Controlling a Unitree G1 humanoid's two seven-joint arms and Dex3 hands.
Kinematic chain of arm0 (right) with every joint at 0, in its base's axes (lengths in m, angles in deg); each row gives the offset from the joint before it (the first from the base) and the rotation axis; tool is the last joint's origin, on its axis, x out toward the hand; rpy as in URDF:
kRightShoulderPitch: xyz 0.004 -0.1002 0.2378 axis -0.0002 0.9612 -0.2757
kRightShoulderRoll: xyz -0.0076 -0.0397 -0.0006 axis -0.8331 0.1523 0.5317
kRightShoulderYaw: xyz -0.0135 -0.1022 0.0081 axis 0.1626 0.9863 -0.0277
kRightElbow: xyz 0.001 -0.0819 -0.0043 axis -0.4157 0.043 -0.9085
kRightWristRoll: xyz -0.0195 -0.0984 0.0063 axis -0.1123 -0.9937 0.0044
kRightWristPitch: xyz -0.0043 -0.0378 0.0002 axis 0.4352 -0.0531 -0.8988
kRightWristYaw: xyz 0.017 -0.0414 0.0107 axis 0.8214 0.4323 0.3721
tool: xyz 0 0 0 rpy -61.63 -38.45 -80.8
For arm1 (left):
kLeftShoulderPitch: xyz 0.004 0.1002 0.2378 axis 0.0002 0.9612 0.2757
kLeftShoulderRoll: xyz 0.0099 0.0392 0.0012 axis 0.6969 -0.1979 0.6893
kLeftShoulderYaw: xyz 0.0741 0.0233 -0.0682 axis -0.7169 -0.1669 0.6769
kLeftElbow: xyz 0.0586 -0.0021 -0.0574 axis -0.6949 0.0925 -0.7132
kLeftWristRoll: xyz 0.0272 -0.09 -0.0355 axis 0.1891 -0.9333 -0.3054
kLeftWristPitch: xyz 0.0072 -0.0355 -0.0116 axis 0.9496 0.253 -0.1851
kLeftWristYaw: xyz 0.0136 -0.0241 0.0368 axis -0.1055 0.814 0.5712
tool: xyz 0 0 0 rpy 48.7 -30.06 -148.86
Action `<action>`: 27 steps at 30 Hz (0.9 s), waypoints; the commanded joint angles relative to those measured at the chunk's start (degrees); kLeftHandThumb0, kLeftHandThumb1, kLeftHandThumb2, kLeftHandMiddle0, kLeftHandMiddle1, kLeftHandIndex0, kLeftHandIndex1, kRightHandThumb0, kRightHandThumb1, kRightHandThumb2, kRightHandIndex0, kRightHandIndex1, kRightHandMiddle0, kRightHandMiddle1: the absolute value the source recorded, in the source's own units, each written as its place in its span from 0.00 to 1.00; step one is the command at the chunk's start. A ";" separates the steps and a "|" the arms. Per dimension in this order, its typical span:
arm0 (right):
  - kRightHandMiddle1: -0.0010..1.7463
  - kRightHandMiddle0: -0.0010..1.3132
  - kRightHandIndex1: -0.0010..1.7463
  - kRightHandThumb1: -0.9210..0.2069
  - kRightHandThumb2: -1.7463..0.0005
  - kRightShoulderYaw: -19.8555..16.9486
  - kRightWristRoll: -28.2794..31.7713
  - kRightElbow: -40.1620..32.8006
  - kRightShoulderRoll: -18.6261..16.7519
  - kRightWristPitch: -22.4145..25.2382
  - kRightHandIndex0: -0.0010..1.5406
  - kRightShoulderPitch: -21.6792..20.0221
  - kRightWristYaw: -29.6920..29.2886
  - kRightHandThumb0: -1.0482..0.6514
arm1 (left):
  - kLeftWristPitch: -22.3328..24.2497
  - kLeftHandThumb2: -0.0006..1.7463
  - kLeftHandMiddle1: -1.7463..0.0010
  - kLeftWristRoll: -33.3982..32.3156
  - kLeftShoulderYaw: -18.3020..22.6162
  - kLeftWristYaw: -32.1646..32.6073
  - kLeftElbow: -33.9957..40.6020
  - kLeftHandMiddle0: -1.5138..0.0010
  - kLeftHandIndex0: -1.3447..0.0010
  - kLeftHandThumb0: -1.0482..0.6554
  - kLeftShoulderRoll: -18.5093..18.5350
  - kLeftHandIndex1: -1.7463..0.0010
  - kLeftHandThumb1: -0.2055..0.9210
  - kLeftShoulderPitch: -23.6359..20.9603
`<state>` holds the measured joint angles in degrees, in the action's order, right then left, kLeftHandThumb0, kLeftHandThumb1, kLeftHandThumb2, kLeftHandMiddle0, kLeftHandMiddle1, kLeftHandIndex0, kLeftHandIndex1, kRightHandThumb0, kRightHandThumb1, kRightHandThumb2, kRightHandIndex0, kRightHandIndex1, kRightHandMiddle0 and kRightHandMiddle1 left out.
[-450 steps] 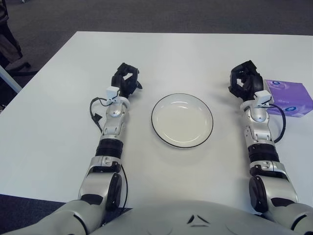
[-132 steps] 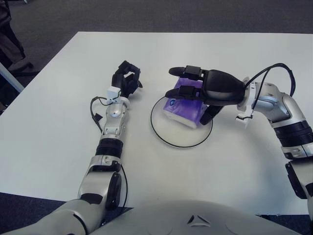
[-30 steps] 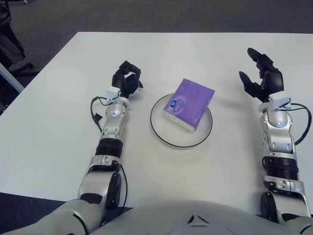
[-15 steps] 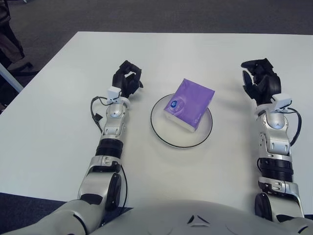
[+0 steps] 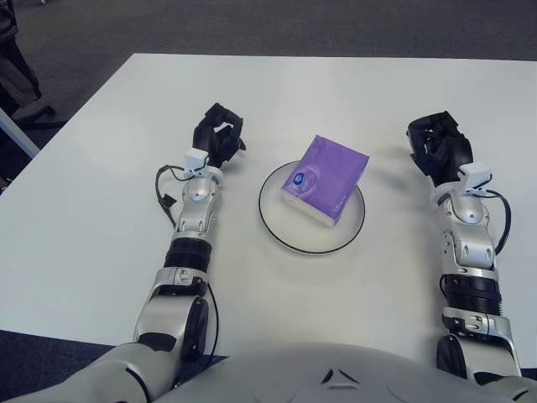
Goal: Put the tissue paper into the plate.
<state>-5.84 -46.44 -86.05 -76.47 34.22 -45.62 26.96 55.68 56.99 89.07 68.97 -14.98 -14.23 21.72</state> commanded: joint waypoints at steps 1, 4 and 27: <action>0.93 0.22 0.73 0.00 0.81 0.57 0.20 1.36 -2.32 1.56 0.30 3.12 -0.78 0.61 | -0.59 0.19 0.00 0.31 -0.75 0.34 -2.25 0.39 0.49 0.44 -2.21 0.00 1.00 5.77; 0.93 0.23 0.73 0.00 0.82 0.80 -0.24 2.16 -2.24 1.68 0.31 3.18 -1.07 0.61 | -0.74 0.19 0.00 0.29 -0.80 0.32 -2.35 0.39 0.49 0.44 -2.22 0.00 1.00 5.79; 0.90 0.26 0.69 0.00 0.85 3.05 -3.94 9.96 -2.43 -4.16 0.35 3.59 -5.00 0.61 | -1.28 0.19 0.00 0.36 -1.02 0.51 -2.41 0.39 0.49 0.44 -2.22 0.00 1.00 5.99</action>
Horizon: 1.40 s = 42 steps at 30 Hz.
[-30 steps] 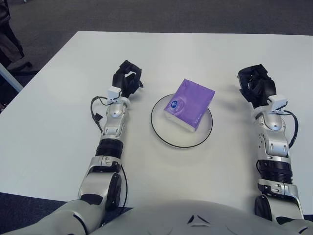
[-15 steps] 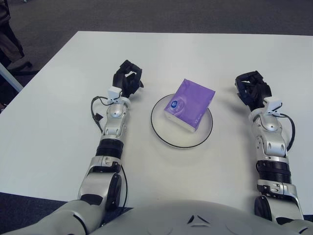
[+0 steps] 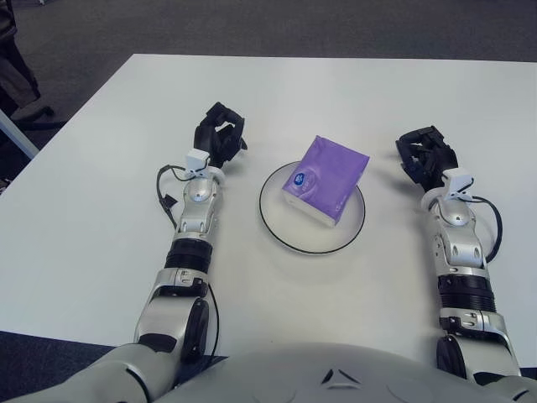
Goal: Put the tissue paper into the plate.
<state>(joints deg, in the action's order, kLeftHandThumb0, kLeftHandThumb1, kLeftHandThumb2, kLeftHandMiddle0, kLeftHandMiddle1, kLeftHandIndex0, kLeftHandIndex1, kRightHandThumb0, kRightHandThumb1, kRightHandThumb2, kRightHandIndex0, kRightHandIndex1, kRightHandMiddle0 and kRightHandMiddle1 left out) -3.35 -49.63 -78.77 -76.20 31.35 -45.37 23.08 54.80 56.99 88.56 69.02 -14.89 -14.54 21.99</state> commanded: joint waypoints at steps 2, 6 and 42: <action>0.90 0.27 0.69 0.00 0.85 0.60 -0.90 3.03 -2.80 -1.64 0.35 3.22 -1.64 0.61 | -0.32 0.19 0.00 0.34 -0.48 0.44 -2.44 0.39 0.49 0.44 -1.87 0.00 1.00 5.74; 0.91 0.28 0.67 0.00 0.85 0.64 -0.90 3.55 -2.94 -2.24 0.35 3.04 -2.35 0.61 | -0.25 0.19 0.00 0.31 -0.42 0.41 -2.40 0.39 0.49 0.44 -1.83 0.00 1.00 5.74; 0.90 0.26 0.69 0.15 0.70 2.49 -1.23 4.71 -2.07 -2.60 0.43 3.19 -2.30 0.61 | -0.39 0.18 0.00 0.20 -0.38 0.66 -2.46 0.39 0.49 0.44 -2.08 0.00 1.00 5.82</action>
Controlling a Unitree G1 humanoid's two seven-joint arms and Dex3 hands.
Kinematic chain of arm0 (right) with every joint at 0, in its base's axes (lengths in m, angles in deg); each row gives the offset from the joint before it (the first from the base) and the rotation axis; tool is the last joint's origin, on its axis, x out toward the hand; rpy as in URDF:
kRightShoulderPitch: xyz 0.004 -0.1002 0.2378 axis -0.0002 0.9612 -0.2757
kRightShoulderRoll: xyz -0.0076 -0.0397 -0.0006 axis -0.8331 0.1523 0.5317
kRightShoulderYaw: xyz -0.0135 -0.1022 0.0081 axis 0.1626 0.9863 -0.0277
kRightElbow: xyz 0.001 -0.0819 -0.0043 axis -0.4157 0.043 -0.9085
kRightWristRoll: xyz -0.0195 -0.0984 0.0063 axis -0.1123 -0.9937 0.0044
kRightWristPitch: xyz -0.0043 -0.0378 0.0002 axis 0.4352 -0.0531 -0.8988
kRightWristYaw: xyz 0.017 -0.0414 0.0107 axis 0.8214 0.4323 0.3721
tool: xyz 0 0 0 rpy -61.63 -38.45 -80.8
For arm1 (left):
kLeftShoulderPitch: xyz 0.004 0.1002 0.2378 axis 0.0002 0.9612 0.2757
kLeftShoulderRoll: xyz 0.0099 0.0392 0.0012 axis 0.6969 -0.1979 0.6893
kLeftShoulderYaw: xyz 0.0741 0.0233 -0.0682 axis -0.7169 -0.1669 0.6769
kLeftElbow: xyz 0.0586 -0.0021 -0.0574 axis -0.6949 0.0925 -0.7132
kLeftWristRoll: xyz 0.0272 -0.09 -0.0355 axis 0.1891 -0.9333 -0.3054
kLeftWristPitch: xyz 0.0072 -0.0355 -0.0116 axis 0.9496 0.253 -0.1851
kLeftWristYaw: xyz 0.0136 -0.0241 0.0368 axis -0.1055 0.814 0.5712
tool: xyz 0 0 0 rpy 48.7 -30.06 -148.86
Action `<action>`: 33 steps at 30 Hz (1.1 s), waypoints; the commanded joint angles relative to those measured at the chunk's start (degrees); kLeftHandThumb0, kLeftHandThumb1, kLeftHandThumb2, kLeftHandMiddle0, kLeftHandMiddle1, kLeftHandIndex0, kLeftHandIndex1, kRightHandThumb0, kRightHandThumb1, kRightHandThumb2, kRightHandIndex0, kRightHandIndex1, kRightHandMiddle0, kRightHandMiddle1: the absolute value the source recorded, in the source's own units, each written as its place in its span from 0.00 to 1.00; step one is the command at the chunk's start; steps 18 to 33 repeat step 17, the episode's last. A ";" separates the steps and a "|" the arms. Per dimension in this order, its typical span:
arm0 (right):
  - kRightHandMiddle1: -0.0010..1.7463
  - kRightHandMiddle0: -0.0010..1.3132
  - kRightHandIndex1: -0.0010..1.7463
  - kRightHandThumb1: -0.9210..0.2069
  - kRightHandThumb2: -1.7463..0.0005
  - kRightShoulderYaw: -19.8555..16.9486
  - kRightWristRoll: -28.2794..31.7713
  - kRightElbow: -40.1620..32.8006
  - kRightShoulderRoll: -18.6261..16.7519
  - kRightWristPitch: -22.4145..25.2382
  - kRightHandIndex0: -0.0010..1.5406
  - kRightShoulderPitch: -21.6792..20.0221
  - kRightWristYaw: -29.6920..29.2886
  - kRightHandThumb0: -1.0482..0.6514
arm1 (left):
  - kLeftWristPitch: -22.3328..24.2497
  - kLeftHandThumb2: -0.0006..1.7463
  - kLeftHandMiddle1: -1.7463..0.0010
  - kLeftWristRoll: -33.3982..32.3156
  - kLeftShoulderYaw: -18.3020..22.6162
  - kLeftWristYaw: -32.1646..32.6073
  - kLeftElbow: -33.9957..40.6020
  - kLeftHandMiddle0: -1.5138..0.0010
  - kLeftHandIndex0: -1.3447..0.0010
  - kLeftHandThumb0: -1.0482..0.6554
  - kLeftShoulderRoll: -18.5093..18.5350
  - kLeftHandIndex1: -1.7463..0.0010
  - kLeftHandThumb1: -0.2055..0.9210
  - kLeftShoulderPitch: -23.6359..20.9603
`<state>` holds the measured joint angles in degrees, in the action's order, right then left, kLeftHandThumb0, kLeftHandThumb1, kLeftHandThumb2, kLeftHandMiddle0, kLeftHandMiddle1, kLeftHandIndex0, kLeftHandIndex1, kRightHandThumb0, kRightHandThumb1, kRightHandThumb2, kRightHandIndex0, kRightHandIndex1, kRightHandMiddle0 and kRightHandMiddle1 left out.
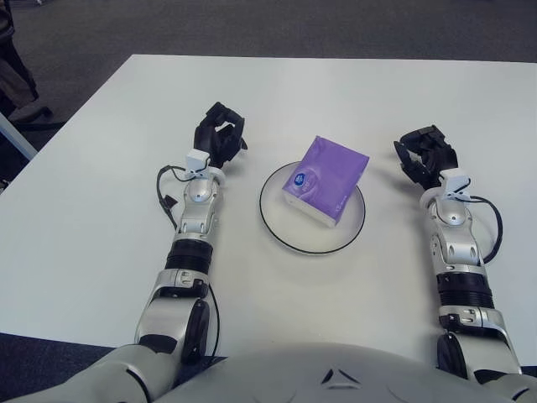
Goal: Put the tissue paper into the plate.
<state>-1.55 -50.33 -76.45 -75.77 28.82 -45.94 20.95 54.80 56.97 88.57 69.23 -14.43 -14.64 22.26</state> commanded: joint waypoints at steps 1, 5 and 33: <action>0.91 0.26 0.70 0.16 0.68 0.73 -0.52 2.38 -2.51 0.01 0.42 3.74 -0.17 0.61 | -0.42 0.18 0.00 0.19 -0.37 0.42 -2.95 0.39 0.49 0.44 -1.98 0.00 1.00 5.53; 0.91 0.26 0.71 0.19 0.65 0.85 -0.50 2.42 -2.53 0.16 0.42 3.65 -0.20 0.61 | -0.49 0.18 0.00 0.13 -0.31 0.35 -3.03 0.39 0.49 0.44 -1.93 0.00 1.00 5.51; 0.92 0.26 0.72 0.20 0.64 1.02 -0.44 2.57 -2.54 0.15 0.42 3.75 -0.11 0.61 | -0.81 0.19 0.00 0.09 -0.30 0.27 -3.08 0.39 0.49 0.44 -1.98 0.00 1.00 5.77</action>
